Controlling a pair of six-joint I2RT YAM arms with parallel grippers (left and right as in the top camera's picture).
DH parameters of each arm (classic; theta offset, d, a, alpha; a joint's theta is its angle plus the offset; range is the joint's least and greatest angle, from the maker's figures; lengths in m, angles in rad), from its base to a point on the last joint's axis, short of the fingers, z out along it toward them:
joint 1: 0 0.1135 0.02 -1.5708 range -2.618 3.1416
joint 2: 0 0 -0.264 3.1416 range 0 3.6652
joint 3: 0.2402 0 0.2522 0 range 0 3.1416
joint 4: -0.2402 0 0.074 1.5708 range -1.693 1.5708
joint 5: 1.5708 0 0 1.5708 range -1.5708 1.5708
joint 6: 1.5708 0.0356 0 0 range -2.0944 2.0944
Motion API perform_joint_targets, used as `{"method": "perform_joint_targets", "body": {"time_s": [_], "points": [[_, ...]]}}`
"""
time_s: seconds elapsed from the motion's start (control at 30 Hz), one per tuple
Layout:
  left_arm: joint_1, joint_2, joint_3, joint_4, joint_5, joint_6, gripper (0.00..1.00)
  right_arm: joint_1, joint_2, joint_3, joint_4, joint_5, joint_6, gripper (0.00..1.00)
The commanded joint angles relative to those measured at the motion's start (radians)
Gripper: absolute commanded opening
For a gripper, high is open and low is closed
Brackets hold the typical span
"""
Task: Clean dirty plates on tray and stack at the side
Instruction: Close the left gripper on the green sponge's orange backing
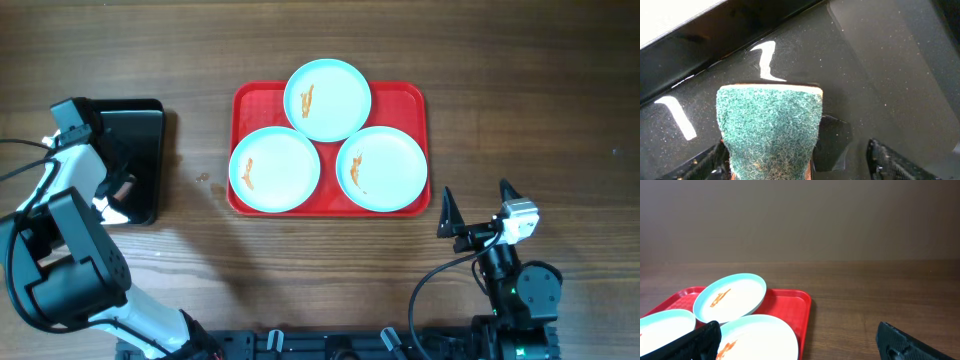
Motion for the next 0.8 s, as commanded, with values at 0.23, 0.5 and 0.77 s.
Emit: {"method": "perform_joint_targets", "body": {"time_s": [0.23, 0.5, 0.77], "points": [[0.006, 0.013, 0.012, -0.007, 0.005, 0.006, 0.41, -0.005, -0.014, -0.016, 0.005, 0.018, -0.014, 1.00], [0.006, 0.002, 0.012, -0.006, 0.084, 0.005, 0.04, -0.005, -0.014, -0.016, 0.005, 0.018, -0.014, 1.00], [0.006, -0.095, 0.012, 0.017, 0.232, 0.005, 0.04, -0.005, -0.014, -0.016, 0.005, 0.018, -0.014, 1.00]]}}
